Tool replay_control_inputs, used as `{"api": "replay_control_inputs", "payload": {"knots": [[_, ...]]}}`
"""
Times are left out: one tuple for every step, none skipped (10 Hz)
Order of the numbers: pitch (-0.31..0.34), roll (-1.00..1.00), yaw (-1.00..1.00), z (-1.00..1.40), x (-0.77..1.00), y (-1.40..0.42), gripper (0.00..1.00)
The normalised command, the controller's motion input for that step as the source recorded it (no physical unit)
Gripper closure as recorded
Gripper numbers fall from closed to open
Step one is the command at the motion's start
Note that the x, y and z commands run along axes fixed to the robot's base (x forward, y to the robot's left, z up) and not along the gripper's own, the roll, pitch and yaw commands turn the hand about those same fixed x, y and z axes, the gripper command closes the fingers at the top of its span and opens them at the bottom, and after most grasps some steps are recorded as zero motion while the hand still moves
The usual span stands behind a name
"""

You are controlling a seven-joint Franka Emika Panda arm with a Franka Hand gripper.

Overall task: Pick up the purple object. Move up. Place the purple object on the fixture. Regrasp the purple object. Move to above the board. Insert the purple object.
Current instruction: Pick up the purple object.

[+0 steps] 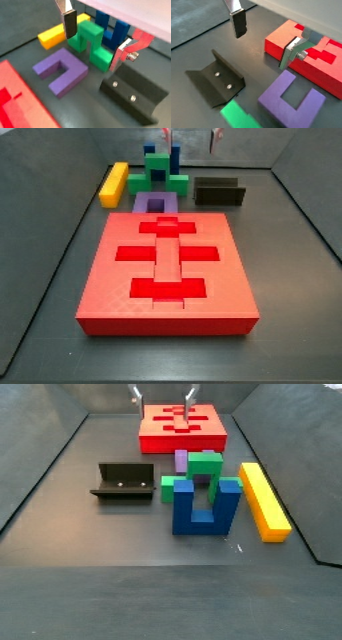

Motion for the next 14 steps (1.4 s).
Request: {"api": "replay_control_inputs", "payload": {"knots": [[-0.071,0.00,0.00,-0.51,0.28,-0.43,0.00],[-0.097,0.00,0.00,-0.49,0.06,-0.45,0.00],[-0.054,0.00,0.00,-0.36,0.00,-0.39,0.00],[0.000,0.03,0.05,-0.23,0.00,-0.21,0.00],[-0.024,0.06,0.07,-0.11,-0.01,-0.22,0.00],[-0.017,0.01,0.03,-0.06,-0.07,-0.11,0.00],[0.000,0.00,0.05,-0.19,-0.12,-0.05,0.00],[-0.040,-0.04,0.03,-0.21,-0.20,-0.05,0.00],[-0.044,0.00,0.00,-0.20,-0.15,0.00,0.00],[-0.011,0.01,0.00,-0.26,-0.06,0.00,0.00],[-0.019,0.05,0.00,-0.28,-0.09,0.00,0.00],[-0.070,0.05,0.00,-0.37,-0.09,-0.01,0.00],[-0.091,0.06,0.05,-0.45,0.00,-0.06,0.00],[-0.089,0.09,0.05,-0.46,0.00,-0.13,0.00]]}}
